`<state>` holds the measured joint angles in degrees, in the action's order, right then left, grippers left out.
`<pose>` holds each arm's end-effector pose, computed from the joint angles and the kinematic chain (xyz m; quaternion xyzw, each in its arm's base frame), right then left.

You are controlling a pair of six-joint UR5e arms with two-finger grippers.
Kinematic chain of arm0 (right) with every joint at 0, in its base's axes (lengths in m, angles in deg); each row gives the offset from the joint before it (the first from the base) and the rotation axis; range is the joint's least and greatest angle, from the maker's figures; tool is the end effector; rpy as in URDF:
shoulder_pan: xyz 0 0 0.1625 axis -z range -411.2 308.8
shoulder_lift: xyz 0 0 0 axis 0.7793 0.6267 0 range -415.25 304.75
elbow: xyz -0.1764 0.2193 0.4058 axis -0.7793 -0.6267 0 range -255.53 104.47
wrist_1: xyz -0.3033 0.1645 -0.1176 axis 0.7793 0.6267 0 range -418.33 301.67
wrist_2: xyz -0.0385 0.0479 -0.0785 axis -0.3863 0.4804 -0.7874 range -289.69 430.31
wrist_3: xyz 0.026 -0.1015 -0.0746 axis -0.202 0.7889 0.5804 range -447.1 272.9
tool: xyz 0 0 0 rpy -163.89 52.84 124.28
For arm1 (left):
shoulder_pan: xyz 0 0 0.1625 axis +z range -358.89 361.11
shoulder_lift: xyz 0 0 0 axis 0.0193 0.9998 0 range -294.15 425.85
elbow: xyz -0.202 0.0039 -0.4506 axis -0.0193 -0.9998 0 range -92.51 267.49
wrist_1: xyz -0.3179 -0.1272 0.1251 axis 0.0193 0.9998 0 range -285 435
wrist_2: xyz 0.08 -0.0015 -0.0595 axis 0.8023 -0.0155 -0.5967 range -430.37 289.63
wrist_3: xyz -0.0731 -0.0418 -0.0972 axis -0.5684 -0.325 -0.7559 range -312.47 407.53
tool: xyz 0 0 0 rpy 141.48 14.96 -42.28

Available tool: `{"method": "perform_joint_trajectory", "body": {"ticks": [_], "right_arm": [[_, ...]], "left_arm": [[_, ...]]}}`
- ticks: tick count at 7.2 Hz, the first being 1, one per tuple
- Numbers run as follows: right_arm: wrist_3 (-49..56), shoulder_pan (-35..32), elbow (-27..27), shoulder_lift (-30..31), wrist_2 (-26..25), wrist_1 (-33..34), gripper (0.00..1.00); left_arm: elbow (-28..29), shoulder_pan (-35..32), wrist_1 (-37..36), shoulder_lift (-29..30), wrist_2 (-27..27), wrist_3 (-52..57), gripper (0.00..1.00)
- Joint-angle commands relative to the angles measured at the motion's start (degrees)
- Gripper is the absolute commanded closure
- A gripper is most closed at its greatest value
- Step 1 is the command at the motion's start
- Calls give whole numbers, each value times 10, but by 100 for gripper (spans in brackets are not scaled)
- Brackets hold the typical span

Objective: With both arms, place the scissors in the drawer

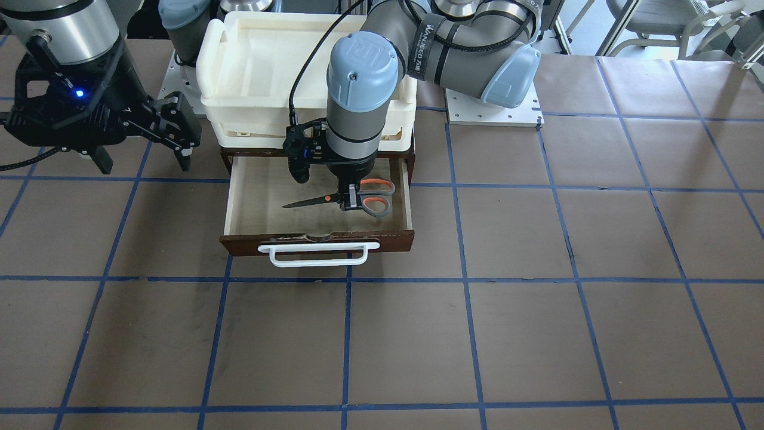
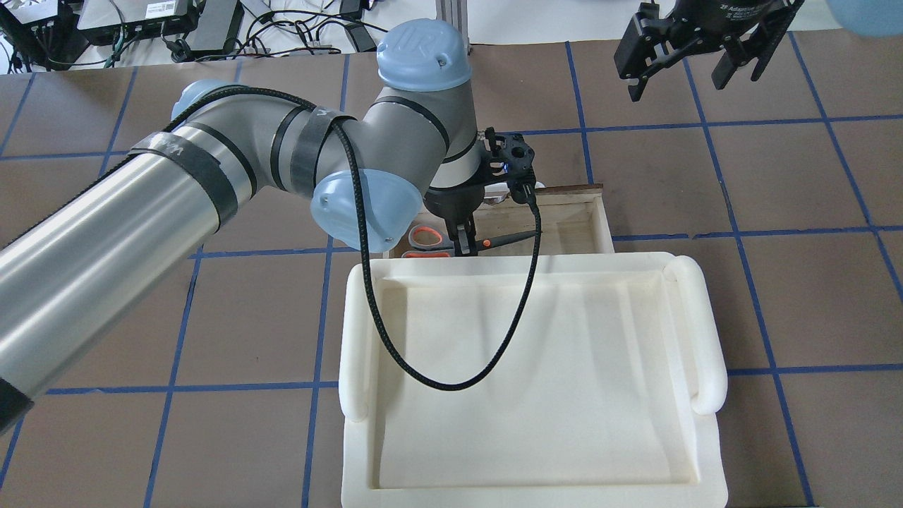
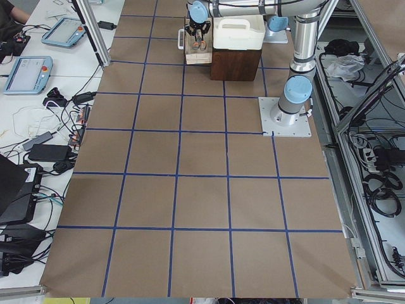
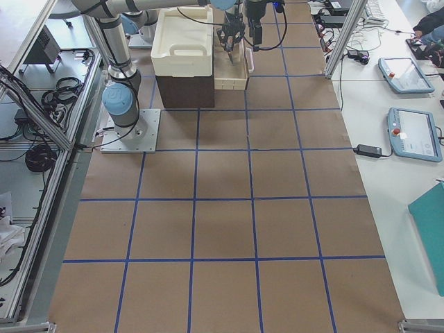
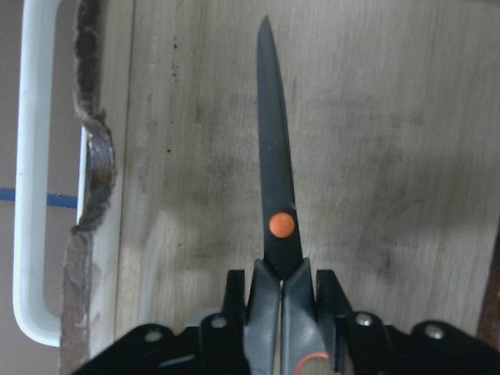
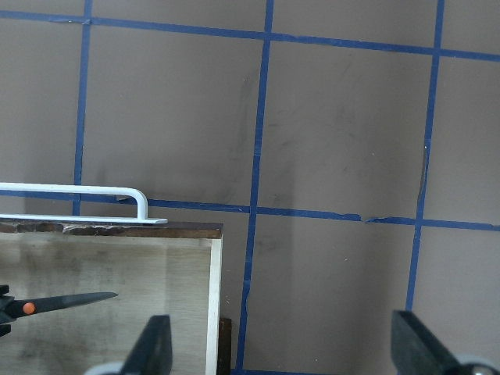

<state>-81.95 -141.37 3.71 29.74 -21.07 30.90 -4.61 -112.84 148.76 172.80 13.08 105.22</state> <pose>0.1317 -0.4907 0.5690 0.0459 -0.9979 0.0430 0.0138 -0.3617 -0.4500 0.3917 -0.6514 -0.7562 -0.0067 0.0617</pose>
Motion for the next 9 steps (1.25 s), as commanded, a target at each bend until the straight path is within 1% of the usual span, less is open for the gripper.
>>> {"method": "perform_joint_trajectory", "body": {"ticks": [1, 9], "right_arm": [[2, 0, 1, 0, 0, 1, 0], [20, 2, 1, -1, 0, 11, 0]], "left_arm": [[0, -6, -14, 12, 0, -7, 100], [-17, -15, -30, 19, 5, -23, 100]]}}
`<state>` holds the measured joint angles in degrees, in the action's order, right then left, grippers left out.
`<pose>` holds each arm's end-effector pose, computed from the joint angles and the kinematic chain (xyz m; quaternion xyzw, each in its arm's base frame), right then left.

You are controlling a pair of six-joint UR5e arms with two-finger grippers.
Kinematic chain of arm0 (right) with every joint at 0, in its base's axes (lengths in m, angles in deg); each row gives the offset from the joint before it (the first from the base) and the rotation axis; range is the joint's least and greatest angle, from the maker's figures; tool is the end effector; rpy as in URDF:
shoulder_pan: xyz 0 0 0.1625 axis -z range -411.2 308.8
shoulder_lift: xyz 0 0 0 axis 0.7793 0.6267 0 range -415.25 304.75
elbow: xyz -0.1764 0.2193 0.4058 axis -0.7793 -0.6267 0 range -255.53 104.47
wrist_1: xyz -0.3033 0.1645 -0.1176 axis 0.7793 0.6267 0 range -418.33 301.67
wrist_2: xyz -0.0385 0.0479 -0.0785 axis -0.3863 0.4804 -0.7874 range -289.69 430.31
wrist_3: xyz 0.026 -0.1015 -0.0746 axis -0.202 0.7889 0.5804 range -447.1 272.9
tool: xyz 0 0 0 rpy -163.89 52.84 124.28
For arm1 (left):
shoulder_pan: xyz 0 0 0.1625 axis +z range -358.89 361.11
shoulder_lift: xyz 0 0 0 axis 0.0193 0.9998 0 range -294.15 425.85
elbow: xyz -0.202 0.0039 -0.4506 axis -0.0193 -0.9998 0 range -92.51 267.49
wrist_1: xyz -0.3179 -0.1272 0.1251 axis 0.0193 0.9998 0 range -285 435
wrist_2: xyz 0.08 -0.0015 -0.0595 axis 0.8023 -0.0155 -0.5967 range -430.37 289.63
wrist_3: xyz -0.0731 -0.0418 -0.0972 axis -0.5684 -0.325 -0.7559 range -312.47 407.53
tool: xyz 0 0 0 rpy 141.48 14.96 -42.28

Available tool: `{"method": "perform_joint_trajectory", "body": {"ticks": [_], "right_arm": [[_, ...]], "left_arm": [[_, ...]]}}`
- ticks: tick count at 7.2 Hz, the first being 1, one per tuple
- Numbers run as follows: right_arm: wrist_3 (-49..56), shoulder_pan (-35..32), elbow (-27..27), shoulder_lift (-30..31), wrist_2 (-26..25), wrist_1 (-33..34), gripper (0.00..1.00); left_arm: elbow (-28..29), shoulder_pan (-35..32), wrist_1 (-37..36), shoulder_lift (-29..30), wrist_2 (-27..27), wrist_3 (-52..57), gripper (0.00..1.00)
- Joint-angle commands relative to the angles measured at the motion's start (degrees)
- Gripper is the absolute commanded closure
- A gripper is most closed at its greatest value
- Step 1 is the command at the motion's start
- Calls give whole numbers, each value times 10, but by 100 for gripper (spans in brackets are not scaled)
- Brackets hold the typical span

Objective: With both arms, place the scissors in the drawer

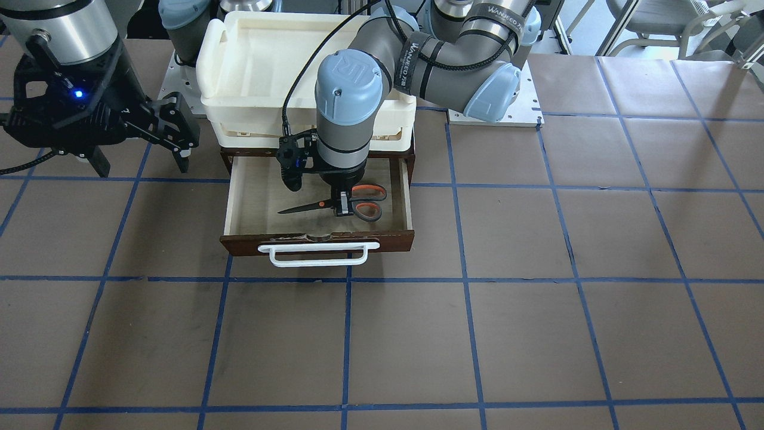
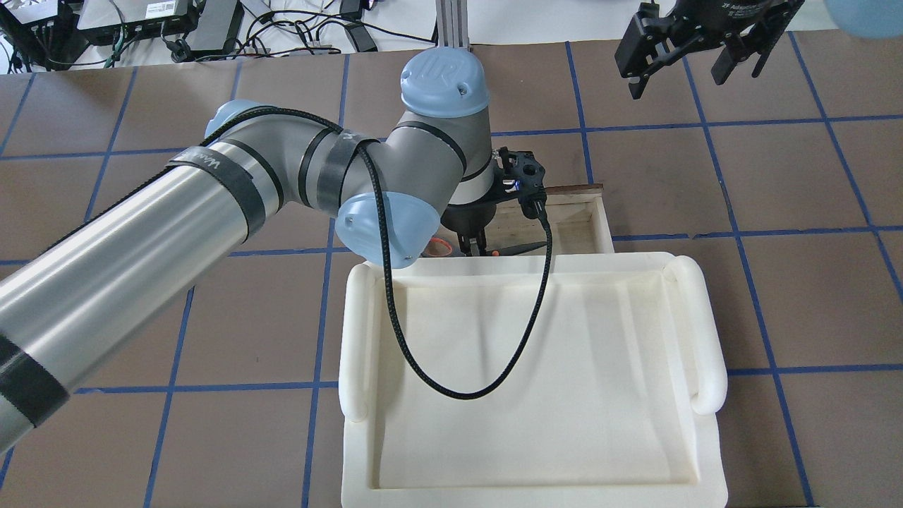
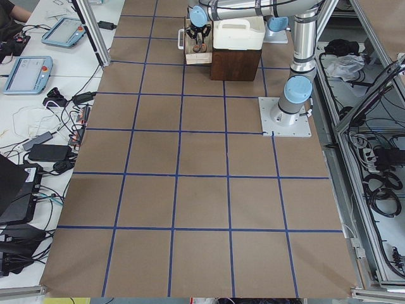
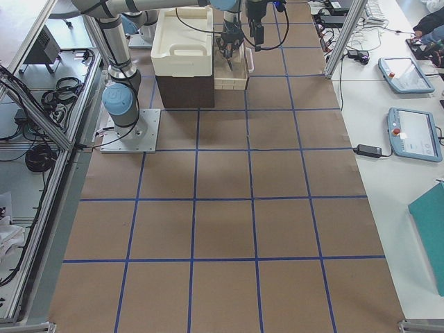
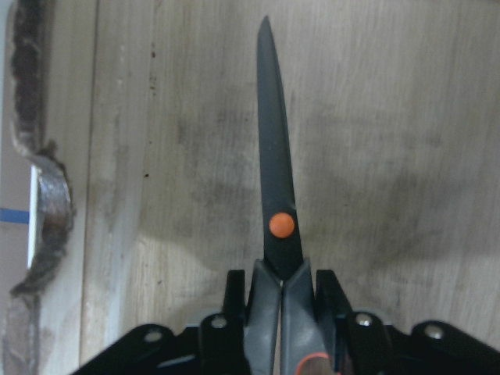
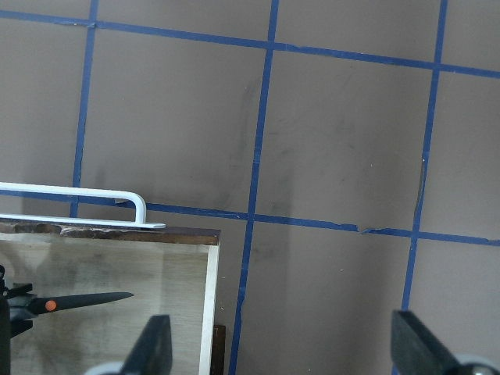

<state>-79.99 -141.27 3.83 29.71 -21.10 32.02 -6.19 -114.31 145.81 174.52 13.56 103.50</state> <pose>0.1308 -0.4933 0.5700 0.0619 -0.9967 0.0511 0.0154 -0.3749 -0.4468 0.3682 -0.6498 -0.7578 -0.0125 0.0582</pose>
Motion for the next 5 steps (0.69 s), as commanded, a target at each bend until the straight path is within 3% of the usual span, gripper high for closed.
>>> {"method": "perform_joint_trajectory", "body": {"ticks": [1, 3, 4, 5], "right_arm": [[0, 1, 0, 0, 0, 0, 0], [0, 1, 0, -1, -1, 0, 0], [0, 1, 0, 0, 0, 0, 0], [0, 1, 0, 0, 0, 0, 0]], "left_arm": [[-2, -2, -1, 4, 0, -16, 100], [-2, -6, -1, 4, 0, -17, 100], [-2, -6, -1, 3, 1, -17, 89], [-2, -6, -1, 3, 0, -17, 36]]}}
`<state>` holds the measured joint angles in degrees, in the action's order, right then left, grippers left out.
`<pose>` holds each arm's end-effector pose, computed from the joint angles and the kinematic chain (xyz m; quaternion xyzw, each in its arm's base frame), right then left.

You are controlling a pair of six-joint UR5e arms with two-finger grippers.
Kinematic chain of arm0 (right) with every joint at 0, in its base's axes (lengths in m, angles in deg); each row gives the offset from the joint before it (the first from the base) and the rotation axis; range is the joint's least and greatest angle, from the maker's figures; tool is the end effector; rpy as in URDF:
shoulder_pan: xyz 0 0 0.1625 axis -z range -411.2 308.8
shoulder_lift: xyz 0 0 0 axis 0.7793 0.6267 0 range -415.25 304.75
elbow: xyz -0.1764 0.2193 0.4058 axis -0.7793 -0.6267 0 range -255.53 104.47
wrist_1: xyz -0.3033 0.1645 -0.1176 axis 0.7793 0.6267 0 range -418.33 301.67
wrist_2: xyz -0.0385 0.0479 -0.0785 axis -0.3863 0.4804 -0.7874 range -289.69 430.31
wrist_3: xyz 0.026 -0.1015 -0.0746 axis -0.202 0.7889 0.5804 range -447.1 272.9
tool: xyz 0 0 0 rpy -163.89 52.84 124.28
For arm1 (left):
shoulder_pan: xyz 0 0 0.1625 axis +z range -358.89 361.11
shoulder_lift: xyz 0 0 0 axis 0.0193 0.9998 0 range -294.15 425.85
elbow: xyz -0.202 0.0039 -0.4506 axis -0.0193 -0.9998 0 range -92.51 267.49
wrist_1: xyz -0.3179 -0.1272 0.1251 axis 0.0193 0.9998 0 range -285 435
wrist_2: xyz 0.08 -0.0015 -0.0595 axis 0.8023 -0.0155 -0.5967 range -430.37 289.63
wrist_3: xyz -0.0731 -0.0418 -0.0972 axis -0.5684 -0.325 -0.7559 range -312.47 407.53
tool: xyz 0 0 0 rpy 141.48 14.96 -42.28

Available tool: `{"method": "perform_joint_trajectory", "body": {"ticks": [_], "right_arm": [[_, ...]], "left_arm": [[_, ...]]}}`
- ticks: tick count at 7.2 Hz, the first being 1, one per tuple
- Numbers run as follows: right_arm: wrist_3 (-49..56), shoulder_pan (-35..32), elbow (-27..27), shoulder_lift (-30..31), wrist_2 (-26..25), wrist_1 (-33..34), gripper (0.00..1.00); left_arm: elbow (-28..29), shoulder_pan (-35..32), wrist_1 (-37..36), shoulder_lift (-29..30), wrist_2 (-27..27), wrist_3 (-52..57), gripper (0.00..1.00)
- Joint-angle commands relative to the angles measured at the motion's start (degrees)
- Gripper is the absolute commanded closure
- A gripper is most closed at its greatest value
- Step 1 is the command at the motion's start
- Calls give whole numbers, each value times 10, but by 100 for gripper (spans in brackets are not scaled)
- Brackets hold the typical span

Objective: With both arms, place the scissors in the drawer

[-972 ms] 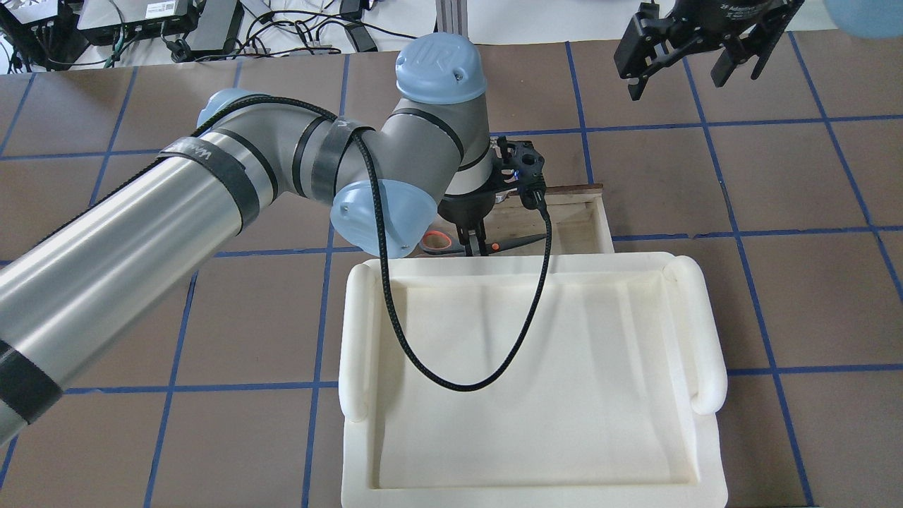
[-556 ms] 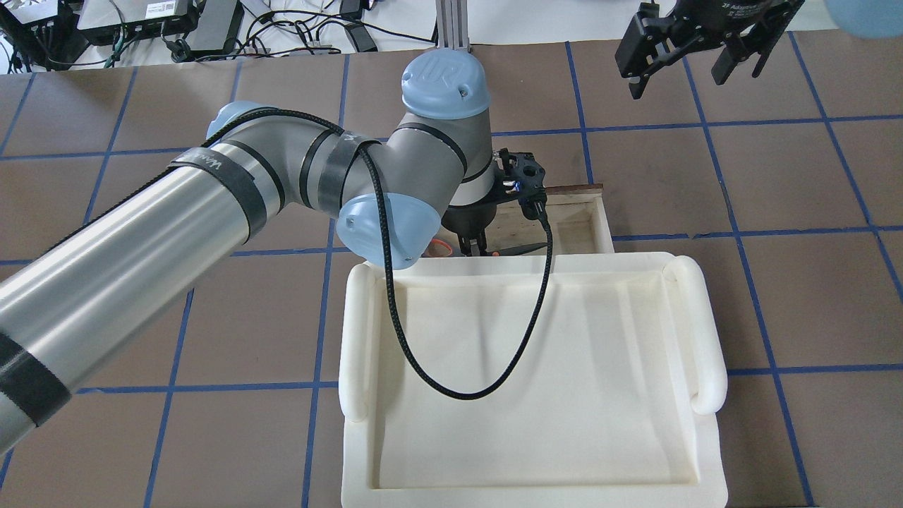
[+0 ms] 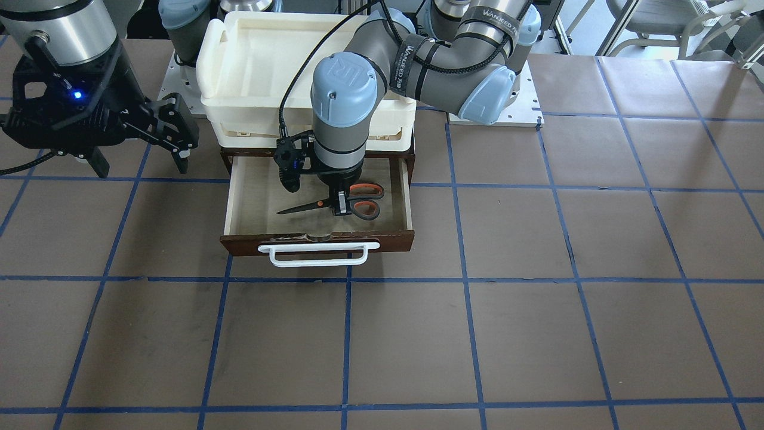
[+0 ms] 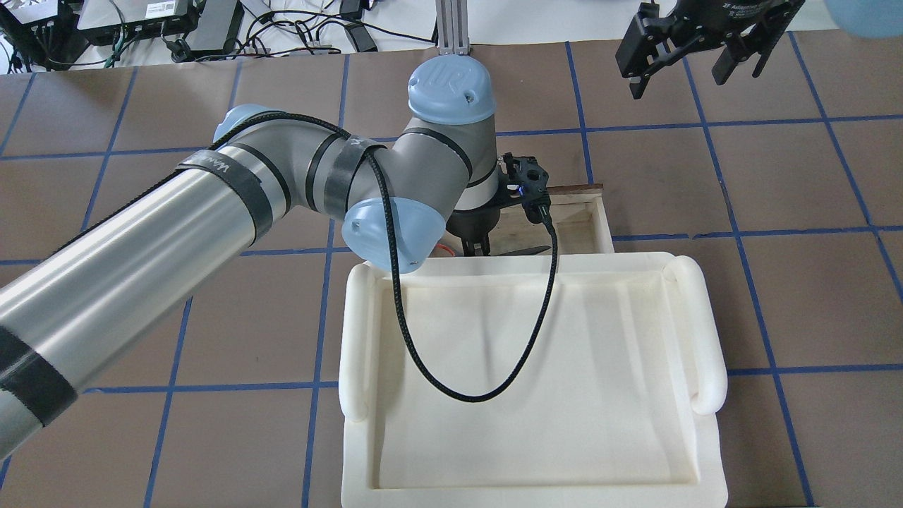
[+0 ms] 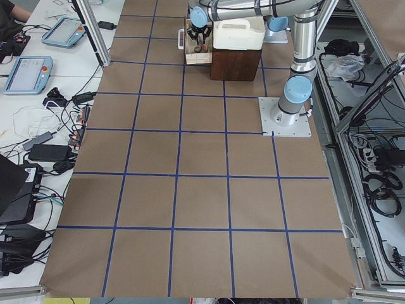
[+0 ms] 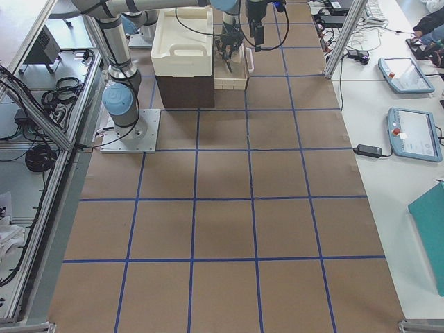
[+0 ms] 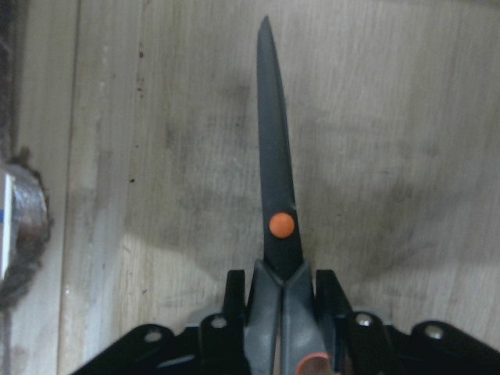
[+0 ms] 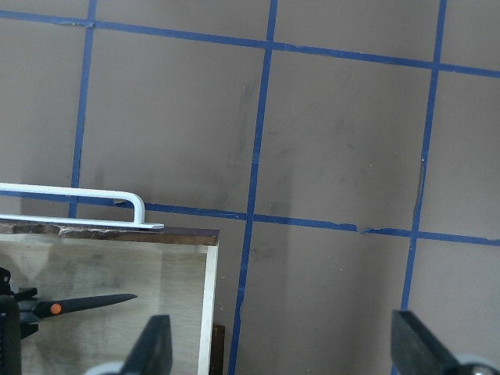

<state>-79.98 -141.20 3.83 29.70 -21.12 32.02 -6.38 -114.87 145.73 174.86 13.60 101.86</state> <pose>0.1301 -0.4935 0.5699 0.0614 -0.9967 0.0510 0.0156 -0.3794 -0.4436 0.3636 -0.6424 -0.7639 -0.0175 0.0586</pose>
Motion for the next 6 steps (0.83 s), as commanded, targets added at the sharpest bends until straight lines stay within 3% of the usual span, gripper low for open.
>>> {"method": "perform_joint_trajectory", "body": {"ticks": [1, 3, 6], "right_arm": [[0, 0, 0, 0, 0, 0, 0], [0, 1, 0, -1, 0, 0, 0], [0, 1, 0, 0, 0, 0, 0]], "left_arm": [[0, 0, -6, -1, 0, -1, 32], [1, 0, -7, -3, 0, -1, 26], [30, 5, 18, -47, 1, -21, 26]]}}
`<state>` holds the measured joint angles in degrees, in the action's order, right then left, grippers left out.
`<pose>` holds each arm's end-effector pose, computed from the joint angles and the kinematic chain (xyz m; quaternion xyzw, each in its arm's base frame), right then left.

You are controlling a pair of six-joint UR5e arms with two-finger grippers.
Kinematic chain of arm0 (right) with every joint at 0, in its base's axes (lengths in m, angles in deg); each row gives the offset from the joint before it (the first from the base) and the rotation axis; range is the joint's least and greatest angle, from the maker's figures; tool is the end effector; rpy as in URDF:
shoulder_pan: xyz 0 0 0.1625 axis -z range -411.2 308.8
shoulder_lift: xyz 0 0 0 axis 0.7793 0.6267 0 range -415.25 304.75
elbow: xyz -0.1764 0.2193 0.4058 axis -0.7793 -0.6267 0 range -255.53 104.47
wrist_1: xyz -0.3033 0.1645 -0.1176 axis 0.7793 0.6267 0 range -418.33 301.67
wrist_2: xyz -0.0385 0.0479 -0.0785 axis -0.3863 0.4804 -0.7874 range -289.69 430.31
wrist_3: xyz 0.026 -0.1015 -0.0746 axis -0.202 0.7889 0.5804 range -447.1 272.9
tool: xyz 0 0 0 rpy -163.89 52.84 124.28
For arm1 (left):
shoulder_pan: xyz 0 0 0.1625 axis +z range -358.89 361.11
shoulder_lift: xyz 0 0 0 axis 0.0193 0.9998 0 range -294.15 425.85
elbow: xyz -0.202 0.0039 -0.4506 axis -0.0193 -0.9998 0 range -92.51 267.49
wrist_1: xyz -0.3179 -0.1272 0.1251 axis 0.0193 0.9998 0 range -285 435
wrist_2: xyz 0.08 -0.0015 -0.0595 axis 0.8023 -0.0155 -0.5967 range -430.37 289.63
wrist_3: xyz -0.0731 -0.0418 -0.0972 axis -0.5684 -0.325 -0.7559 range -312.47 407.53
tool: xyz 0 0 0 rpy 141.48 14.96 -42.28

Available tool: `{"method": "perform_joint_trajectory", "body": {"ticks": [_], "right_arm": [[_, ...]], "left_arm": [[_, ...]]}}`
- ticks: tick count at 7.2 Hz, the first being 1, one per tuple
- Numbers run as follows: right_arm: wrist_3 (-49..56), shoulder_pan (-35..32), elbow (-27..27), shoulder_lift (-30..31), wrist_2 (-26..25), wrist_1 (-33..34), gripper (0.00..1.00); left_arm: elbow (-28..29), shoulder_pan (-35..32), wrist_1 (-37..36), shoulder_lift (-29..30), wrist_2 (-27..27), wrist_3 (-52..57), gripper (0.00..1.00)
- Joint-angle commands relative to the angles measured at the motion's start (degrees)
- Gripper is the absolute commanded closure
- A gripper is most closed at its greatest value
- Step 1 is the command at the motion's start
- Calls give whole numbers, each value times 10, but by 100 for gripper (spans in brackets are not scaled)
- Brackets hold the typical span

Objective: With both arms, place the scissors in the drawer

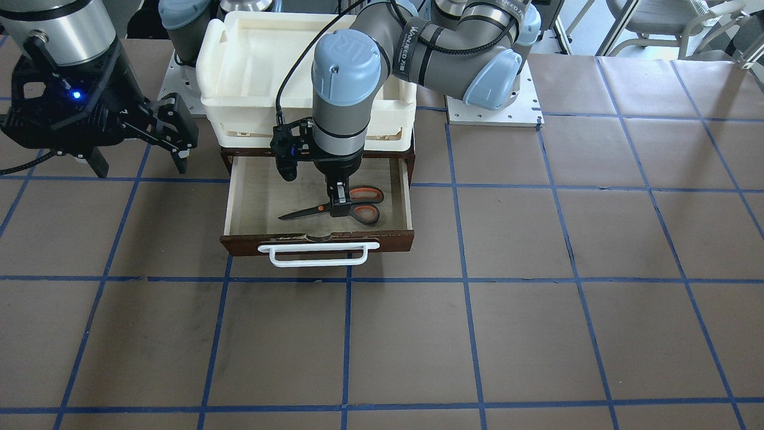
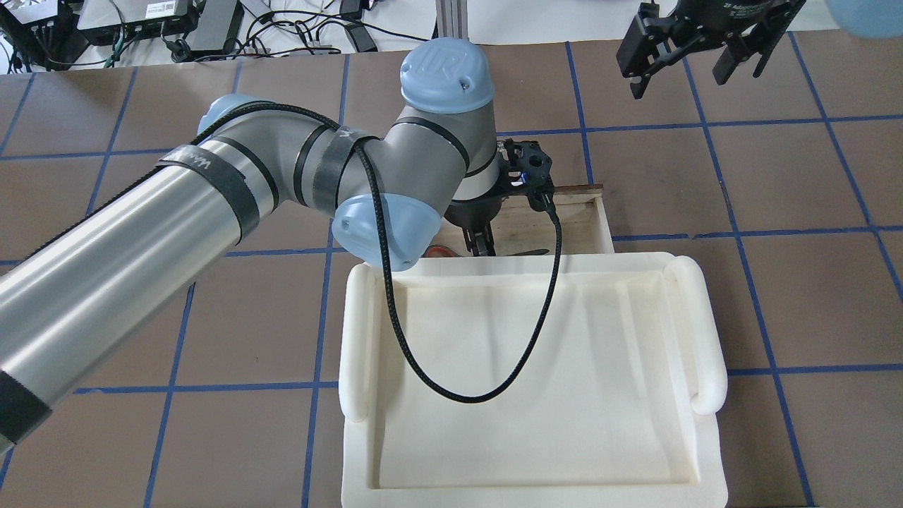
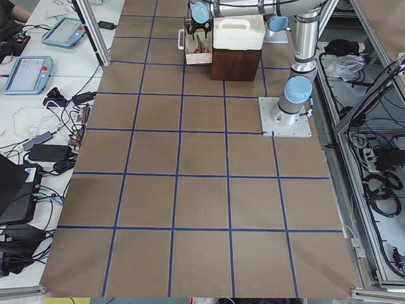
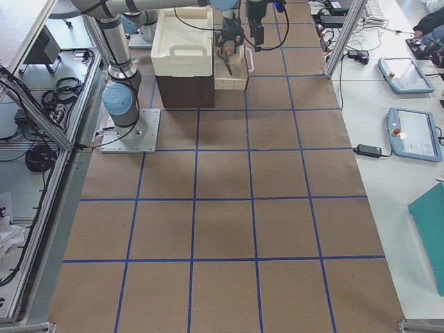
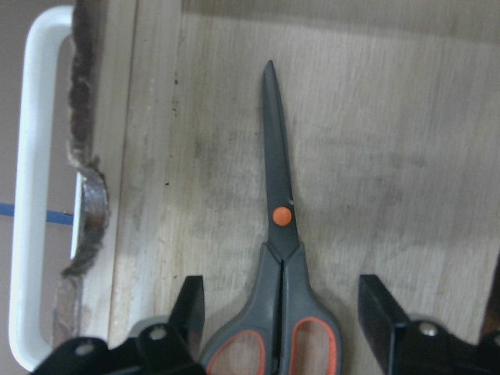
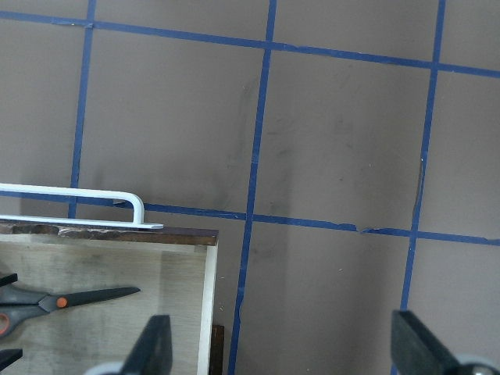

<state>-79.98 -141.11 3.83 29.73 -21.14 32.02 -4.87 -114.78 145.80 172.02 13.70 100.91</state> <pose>0.1293 -0.4935 0.5702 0.0606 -0.9967 0.0513 0.0158 -0.3765 -0.4402 0.4022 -0.6373 -0.7689 0.0181 0.0488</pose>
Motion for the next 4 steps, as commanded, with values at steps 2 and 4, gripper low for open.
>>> {"method": "perform_joint_trajectory", "body": {"ticks": [2, 4], "right_arm": [[0, 0, 0, 0, -1, 1, 0], [0, 0, 0, -1, -1, 1, 0]], "left_arm": [[56, 32, 99, -54, -6, -19, 26], [84, 84, 172, -94, 1, -18, 26]]}}
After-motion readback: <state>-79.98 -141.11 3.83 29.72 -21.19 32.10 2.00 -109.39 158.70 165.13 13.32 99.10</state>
